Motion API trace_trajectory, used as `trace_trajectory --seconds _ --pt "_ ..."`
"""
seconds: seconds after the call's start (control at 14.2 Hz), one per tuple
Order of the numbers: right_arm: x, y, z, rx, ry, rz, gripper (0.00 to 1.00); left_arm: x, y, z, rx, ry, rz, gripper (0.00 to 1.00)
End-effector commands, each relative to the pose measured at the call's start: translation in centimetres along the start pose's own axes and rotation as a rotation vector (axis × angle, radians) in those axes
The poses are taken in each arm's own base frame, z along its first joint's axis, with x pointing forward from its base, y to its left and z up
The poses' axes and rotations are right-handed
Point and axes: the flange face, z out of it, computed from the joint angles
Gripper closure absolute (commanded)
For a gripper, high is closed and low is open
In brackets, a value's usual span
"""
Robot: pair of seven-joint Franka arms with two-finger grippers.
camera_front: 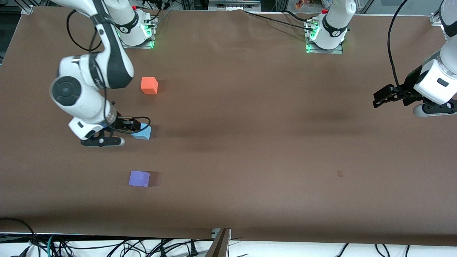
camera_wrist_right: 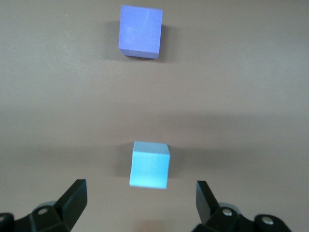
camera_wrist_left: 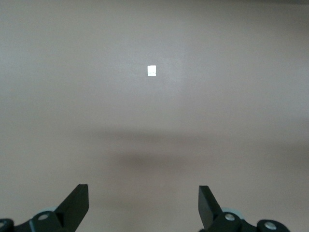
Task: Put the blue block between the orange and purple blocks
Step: 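Lower the blue block and open the right gripper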
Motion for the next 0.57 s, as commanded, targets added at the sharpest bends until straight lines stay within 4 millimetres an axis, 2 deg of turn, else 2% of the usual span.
trace_trajectory --seconds 0.0,0.14,0.28,0.35,0.49 --pt "0.7 1.6 -4.5 -0.007 -0.051 -0.01 0.0 0.1 0.2 -0.7 -0.001 0.001 0.004 0.0" --pt "0.6 2.4 -9.1 -0.015 -0.075 0.003 0.0 0.1 0.1 -0.6 0.0 0.001 0.002 0.0" --pt "-0.3 3.5 -12.0 -0.028 -0.13 0.024 0.0 0.3 0.2 -0.5 0.0 0.002 0.002 0.0" --pt "-0.8 2.1 -13.9 -0.038 -0.129 0.008 0.0 0.3 0.1 -0.4 0.001 0.001 0.002 0.0" --pt "-1.5 -0.1 -15.3 -0.034 -0.111 -0.04 0.0 0.3 0.1 -0.6 0.001 0.004 0.002 0.0"
